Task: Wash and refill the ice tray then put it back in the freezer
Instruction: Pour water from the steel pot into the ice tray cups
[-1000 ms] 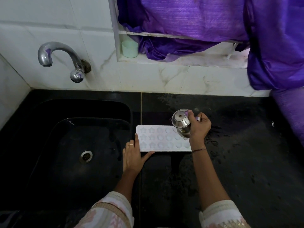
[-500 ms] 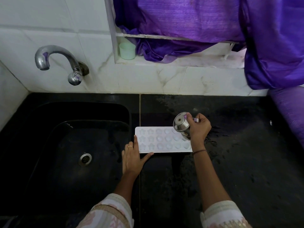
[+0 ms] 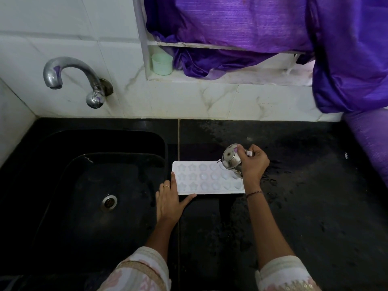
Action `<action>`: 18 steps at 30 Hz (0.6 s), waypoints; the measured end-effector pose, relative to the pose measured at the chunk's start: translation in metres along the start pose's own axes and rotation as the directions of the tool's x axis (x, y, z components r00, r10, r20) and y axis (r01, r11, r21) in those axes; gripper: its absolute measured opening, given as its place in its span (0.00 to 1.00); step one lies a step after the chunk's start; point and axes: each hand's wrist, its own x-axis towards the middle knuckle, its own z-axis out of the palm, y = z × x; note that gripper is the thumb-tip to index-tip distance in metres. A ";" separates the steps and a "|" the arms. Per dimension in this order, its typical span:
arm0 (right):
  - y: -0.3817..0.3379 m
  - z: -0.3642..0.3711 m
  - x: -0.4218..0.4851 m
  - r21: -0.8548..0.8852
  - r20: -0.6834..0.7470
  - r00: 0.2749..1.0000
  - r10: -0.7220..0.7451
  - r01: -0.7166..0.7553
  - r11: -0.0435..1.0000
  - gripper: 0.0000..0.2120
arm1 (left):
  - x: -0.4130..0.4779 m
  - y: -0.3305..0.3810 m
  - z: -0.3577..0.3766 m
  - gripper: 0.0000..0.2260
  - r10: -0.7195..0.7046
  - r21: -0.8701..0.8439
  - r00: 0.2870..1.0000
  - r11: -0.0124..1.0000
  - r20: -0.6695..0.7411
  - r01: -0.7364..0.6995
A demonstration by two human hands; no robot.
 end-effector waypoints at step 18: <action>0.002 -0.010 -0.001 0.238 -0.082 0.980 0.182 -0.158 0.958 0.24 | 0.000 -0.001 0.001 0.49 0.003 0.028 1.000 1.000 -0.016 -0.003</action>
